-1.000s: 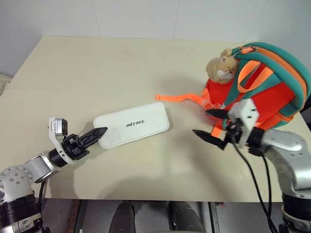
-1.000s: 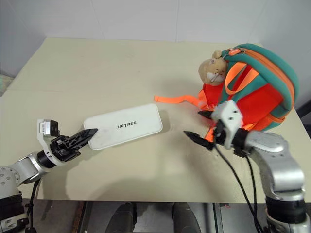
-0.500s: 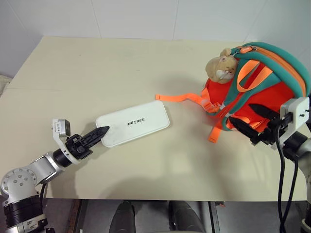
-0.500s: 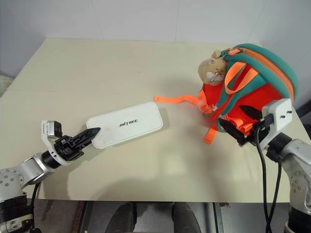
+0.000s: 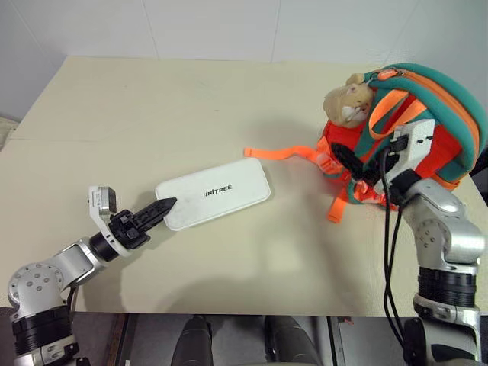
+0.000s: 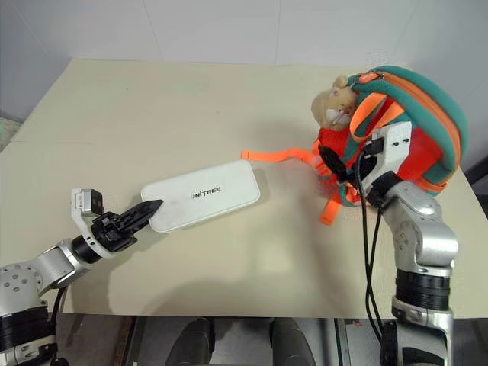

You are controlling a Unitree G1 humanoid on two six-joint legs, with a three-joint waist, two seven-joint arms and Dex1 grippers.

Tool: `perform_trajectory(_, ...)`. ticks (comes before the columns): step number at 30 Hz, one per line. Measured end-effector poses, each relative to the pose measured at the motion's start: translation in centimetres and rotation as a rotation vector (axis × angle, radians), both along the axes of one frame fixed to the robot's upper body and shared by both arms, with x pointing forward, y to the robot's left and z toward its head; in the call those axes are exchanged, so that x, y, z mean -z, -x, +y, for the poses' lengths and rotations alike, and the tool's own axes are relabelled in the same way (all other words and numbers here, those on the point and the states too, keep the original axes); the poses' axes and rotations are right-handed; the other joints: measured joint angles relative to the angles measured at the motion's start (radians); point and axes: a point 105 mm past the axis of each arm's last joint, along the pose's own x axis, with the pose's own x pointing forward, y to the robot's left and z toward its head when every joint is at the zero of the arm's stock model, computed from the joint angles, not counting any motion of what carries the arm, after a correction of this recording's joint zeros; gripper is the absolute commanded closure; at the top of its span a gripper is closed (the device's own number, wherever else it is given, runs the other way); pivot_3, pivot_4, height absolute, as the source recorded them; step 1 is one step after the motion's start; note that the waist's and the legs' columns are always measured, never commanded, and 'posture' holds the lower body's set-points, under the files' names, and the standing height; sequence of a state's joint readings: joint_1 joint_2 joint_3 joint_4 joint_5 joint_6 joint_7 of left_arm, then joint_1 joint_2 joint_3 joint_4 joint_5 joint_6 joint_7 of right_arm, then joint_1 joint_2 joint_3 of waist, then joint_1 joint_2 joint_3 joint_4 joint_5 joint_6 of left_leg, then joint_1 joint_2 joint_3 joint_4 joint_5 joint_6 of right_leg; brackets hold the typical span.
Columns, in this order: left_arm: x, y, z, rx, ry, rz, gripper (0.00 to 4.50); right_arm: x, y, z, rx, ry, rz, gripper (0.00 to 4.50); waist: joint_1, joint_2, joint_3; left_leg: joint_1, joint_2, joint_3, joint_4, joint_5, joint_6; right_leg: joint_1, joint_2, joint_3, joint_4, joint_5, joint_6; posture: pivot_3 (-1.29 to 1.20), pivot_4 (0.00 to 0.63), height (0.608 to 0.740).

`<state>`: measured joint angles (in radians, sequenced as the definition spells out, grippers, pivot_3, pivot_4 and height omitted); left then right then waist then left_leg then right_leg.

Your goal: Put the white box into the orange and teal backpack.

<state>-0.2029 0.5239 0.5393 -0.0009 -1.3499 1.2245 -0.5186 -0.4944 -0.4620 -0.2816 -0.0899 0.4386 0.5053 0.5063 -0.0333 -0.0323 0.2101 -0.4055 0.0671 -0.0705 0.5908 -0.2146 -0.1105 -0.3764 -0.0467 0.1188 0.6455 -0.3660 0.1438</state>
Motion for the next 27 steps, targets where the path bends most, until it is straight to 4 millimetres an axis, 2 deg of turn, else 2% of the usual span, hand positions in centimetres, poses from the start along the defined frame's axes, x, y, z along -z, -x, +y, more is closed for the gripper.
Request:
perform_trajectory(7, -0.5, -0.1, -0.3, -0.001, 0.057, -0.020, 3.25, -0.1, -0.1, 1.0, -0.032, 0.001, -0.016, 3.71, 0.001, 0.000, 0.000, 0.000, 0.000, 0.000, 0.000, 0.000, 0.000, 0.000, 0.000, 0.000, 0.000, 0.000, 0.000, 0.00, 0.150, 0.740)
perform_trajectory(9, -0.6, -0.1, -0.3, -0.006, 0.065, -0.026, 3.25, -0.2, 0.0, 1.1, -0.044, -0.005, -0.017, 4.34, 0.000, 0.000, 0.000, 0.000, 0.000, 0.000, 0.000, 0.000, 0.000, 0.000, 0.000, 0.000, 0.000, 0.000, 0.000, 0.00, 0.150, 0.740)
perform_trajectory(10, -0.7, -0.1, -0.3, -0.009, 0.069, -0.029, 3.25, -0.2, 0.1, 1.2, -0.053, -0.007, -0.018, 4.50, -0.001, 0.000, 0.000, 0.000, 0.000, 0.000, 0.000, 0.000, 0.000, 0.000, 0.000, 0.000, 0.000, 0.000, 0.000, 0.00, 0.150, 0.740)
perform_trajectory(15, -0.9, -0.3, 0.0, -0.030, 0.071, -0.045, 3.25, -1.0, 1.2, 2.4, -0.136, -0.030, -0.025, 4.50, -0.003, 0.000, 0.000, 0.000, 0.000, 0.000, -0.001, 0.000, 0.000, 0.000, 0.000, 0.000, -0.001, 0.000, 0.000, 0.00, 0.150, 0.740)
perform_trajectory(20, -1.9, -0.6, 2.1, -0.109, 0.046, -0.080, 3.25, -1.5, 2.6, 3.3, -0.210, -0.027, -0.019, 4.50, -0.003, 0.000, 0.000, 0.000, 0.000, 0.000, -0.001, 0.000, 0.000, 0.000, 0.000, 0.000, -0.001, 0.000, 0.000, 0.00, 0.150, 0.740)
perform_trajectory(25, -2.9, -0.9, 4.4, -0.183, 0.010, -0.108, 3.25, -3.0, 4.6, 5.5, -0.349, -0.056, -0.042, 4.50, -0.004, 0.001, 0.000, 0.000, 0.000, 0.000, -0.003, 0.000, 0.000, -0.001, 0.000, 0.000, -0.002, 0.000, 0.000, 0.00, 0.150, 0.740)
perform_trajectory(27, -3.2, -1.1, 5.2, -0.210, 0.003, -0.116, 3.25, -3.4, 5.8, 7.1, -0.438, -0.062, -0.039, 4.50, -0.004, 0.001, 0.000, 0.000, 0.000, 0.000, -0.004, 0.000, 0.000, -0.001, 0.000, 0.000, -0.002, 0.000, -0.001, 0.00, 0.150, 0.740)
